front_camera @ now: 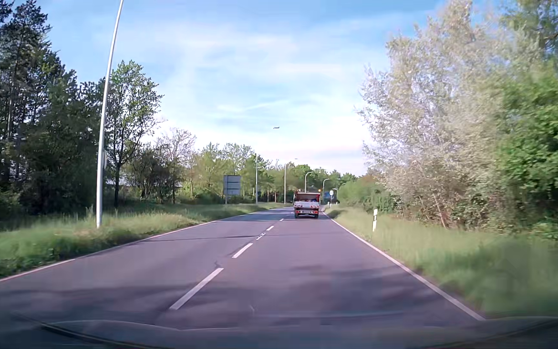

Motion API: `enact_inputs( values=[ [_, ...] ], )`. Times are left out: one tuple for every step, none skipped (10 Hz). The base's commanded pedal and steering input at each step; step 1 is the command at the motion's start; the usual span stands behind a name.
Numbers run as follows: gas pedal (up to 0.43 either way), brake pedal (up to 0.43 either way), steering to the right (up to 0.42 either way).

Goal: Follow the waypoints while adhering to traffic rules and regulations

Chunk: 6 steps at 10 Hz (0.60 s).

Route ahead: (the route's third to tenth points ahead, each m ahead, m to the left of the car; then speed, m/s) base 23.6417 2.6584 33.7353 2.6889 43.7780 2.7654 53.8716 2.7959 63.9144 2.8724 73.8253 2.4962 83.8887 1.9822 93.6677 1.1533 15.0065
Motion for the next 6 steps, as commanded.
enact_inputs(
  values=[
    [0.059, 0.0, 0.001],
    [0.059, 0.0, 0.001],
    [0.059, 0.0, 0.001],
    [0.059, 0.0, 0.0],
    [0.059, 0.0, 0.0],
    [0.059, 0.0, 0.0]
  ],
)
